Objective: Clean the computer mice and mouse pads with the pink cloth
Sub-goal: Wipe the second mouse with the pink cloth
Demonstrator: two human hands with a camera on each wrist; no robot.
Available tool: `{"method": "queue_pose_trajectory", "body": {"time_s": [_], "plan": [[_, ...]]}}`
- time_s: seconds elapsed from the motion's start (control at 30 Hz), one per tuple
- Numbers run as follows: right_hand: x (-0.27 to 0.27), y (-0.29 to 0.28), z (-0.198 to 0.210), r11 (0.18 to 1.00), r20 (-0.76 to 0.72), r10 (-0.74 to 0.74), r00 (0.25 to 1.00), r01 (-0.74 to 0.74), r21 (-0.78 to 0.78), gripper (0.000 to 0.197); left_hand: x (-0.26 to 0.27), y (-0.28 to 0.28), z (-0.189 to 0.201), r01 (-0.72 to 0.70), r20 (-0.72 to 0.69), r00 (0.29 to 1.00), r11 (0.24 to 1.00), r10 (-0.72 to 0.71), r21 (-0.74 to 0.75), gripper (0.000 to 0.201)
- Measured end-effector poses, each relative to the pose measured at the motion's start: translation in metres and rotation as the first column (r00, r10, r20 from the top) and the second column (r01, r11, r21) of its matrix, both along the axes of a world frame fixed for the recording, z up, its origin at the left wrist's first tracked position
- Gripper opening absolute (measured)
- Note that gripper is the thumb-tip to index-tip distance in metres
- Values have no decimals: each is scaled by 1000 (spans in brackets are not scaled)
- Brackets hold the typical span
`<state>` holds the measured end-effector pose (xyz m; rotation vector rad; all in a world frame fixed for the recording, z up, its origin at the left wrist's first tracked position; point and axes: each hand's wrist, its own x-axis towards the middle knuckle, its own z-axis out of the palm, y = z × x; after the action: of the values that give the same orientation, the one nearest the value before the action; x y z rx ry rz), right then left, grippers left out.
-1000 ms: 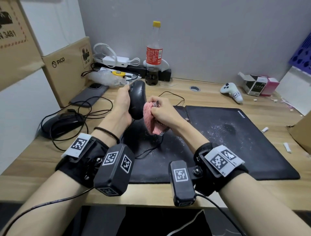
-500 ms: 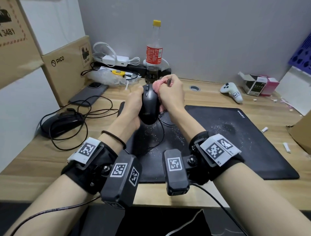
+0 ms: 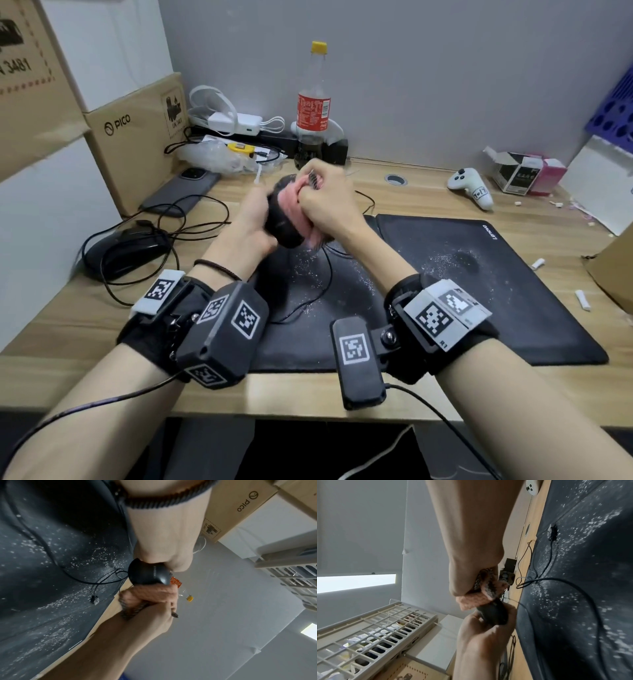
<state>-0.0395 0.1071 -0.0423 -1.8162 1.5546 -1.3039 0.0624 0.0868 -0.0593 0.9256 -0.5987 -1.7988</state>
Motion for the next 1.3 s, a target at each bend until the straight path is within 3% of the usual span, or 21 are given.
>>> {"method": "queue_pose_trajectory", "body": {"time_s": [0.13,0.23,0.37,0.5,0.6,0.7,0.93,1.3], "plan": [[-10,-14,11,987,151,-155,976,159,-16,23,-2,7,-2,109,35,994,989,-106,-99,27],[-12,-16,7,984,181,-172,968,177,-8,23,0,6,-1,92,33,995,991,-89,-101,29],[1,-9,-2,998,113,-15,993,23,-65,25,-2,3,3,3,-115,993,1000,-5,-19,35],[-1,-6,-11,988,16,141,990,-140,-71,25,5,-5,7,-202,-35,978,975,206,95,30],[-9,-2,-19,964,-50,263,964,-264,-31,27,13,-10,6,-274,-113,950,950,291,147,31],[-8,3,-29,941,-136,337,932,-334,43,31,16,-17,7,-314,-145,934,944,326,97,28],[-4,-1,-24,985,115,172,978,-171,-24,34,16,-26,1,-352,-180,917,935,355,47,40],[-2,-2,-17,995,233,103,967,-98,-35,24,19,-26,-9,-315,-157,935,948,319,48,23]]}}
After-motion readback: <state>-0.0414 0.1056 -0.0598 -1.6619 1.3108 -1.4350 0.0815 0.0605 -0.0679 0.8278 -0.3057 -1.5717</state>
